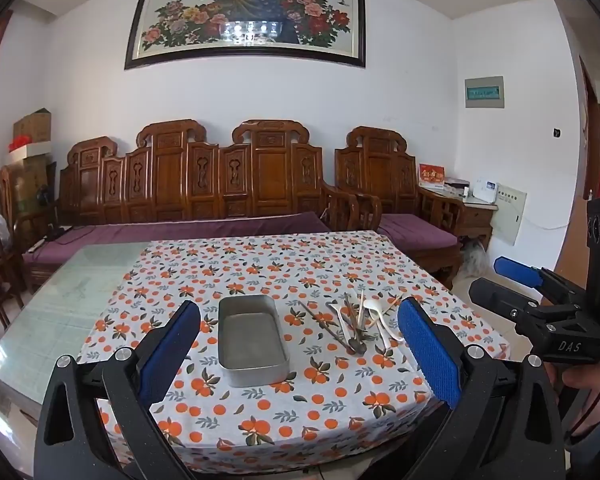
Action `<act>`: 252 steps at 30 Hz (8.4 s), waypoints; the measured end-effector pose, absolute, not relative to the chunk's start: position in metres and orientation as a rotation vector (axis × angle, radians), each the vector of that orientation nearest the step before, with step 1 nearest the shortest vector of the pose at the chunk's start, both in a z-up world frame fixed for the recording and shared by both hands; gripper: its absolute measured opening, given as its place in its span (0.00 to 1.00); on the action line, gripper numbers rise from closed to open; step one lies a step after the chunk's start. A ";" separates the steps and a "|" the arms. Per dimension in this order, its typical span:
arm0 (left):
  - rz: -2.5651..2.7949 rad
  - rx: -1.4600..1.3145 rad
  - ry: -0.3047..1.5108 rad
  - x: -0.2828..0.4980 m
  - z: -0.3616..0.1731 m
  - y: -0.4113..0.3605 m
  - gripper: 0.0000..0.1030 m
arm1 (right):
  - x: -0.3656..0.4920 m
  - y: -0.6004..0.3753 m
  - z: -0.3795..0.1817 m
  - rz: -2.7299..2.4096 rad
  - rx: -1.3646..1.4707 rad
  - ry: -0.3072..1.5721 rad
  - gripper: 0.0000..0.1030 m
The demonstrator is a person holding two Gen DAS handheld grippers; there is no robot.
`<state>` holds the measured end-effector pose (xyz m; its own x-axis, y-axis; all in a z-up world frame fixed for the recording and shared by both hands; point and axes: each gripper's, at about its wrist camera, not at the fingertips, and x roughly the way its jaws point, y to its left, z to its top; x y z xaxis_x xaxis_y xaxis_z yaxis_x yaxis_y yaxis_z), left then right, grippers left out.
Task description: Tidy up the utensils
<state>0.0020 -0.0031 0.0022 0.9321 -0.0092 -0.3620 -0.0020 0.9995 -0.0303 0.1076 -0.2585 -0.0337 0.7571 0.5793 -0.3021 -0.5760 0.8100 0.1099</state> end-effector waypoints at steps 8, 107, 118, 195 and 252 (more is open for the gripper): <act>-0.005 -0.033 0.369 0.001 0.005 -0.007 0.93 | 0.108 -0.258 -0.034 0.631 0.011 0.333 0.98; -0.055 -0.010 0.678 0.134 -0.069 0.006 0.87 | 0.275 -0.260 -0.128 0.527 0.013 0.583 0.55; -0.132 -0.022 0.798 0.204 -0.107 -0.020 0.57 | 0.343 -0.260 -0.159 0.505 -0.014 0.691 0.38; -0.303 -0.149 0.835 0.283 -0.162 -0.019 0.02 | 0.385 -0.204 -0.265 0.586 -0.141 0.896 0.09; 0.049 -0.127 0.919 0.284 -0.168 0.097 0.04 | 0.346 -0.170 -0.211 0.743 -0.117 0.718 0.03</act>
